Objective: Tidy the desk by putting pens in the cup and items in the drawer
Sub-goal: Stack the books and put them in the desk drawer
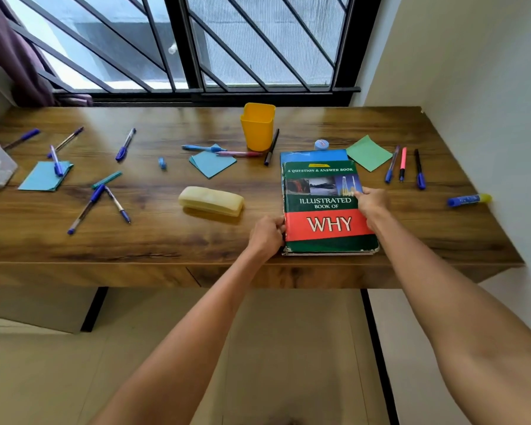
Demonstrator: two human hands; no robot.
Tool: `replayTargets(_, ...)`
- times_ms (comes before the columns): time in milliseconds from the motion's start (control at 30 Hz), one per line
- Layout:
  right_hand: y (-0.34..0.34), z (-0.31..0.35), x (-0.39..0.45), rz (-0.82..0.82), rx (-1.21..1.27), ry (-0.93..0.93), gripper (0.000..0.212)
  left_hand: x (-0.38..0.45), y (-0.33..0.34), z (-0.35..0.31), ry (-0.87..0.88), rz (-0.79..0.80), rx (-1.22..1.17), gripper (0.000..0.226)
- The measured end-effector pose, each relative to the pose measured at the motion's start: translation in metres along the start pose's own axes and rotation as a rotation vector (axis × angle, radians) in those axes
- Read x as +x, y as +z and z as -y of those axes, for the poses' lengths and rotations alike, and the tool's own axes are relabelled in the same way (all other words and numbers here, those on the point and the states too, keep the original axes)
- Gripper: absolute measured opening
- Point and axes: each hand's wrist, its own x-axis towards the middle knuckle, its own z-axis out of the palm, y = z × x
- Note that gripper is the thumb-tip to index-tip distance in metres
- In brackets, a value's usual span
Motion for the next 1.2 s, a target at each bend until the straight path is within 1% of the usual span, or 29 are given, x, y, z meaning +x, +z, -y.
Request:
replayTargets(167, 0.0, 0.003, -0.001, 0.083, 0.019, 0.053, 0.028, 0.004, 0.002, 0.001, -0.037, 0.04, -0.057, 0.026)
replayTargets(300, 0.0, 0.002, -0.003, 0.09, 0.0, 0.051, 0.026, 0.004, 0.004, -0.002, -0.057, 0.038, -0.118, 0.028)
replayTargets(433, -0.004, 0.001, -0.008, 0.106, -0.053, 0.006, 0.023, -0.001, 0.007, -0.002, -0.035, 0.012, -0.119, 0.028)
replayTargets(533, -0.008, 0.002, -0.014, 0.149, -0.078, -0.019, 0.021, -0.002, 0.014, 0.002, -0.047, -0.039, -0.083, 0.029)
replayTargets(633, -0.011, -0.003, -0.028, 0.141, -0.072, -0.046, 0.015, -0.013, 0.019, -0.003, -0.049, -0.096, -0.07, 0.029)
replayTargets(667, -0.012, -0.006, -0.033, 0.123, -0.046, -0.058, 0.015, -0.02, 0.02, -0.007, -0.043, -0.118, -0.097, 0.028)
replayTargets(700, -0.012, -0.01, -0.039, 0.089, -0.009, -0.058, 0.021, -0.027, 0.021, -0.01, -0.036, -0.14, -0.129, 0.028)
replayTargets(767, -0.013, -0.017, -0.053, -0.005, 0.102, -0.051, 0.041, -0.044, 0.022, -0.016, -0.03, -0.199, -0.151, 0.025)
replayTargets(800, -0.012, -0.02, -0.06, -0.061, 0.153, -0.051, 0.045, -0.05, 0.024, -0.017, -0.038, -0.244, -0.152, 0.024)
replayTargets(833, -0.012, -0.023, -0.069, -0.115, 0.198, -0.056, 0.044, -0.058, 0.026, -0.017, -0.042, -0.3, -0.165, 0.027)
replayTargets(867, -0.01, -0.026, -0.078, -0.173, 0.225, -0.073, 0.039, -0.065, 0.028, -0.016, -0.051, -0.355, -0.193, 0.031)
replayTargets(933, -0.008, -0.035, -0.096, -0.317, 0.245, -0.102, 0.016, -0.078, 0.035, -0.015, -0.071, -0.502, -0.266, 0.033)
replayTargets(967, -0.007, -0.041, -0.106, -0.37, 0.273, -0.091, 0.009, -0.085, 0.038, -0.016, -0.091, -0.59, -0.308, 0.029)
replayTargets(1033, -0.007, -0.06, -0.128, -0.417, 0.372, -0.007, 0.016, -0.103, 0.042, -0.021, -0.133, -0.704, -0.444, 0.022)
replayTargets(1067, -0.006, -0.071, -0.139, -0.405, 0.449, 0.063, 0.022, -0.111, 0.046, -0.022, -0.164, -0.716, -0.535, 0.02)
replayTargets(1133, -0.003, -0.094, -0.158, -0.321, 0.617, 0.211, 0.031, -0.121, 0.056, -0.017, -0.273, -0.676, -0.718, 0.022)
replayTargets(1200, 0.0, -0.113, -0.169, -0.213, 0.788, 0.363, 0.035, -0.126, 0.07, -0.006, -0.45, -0.536, -0.893, 0.034)
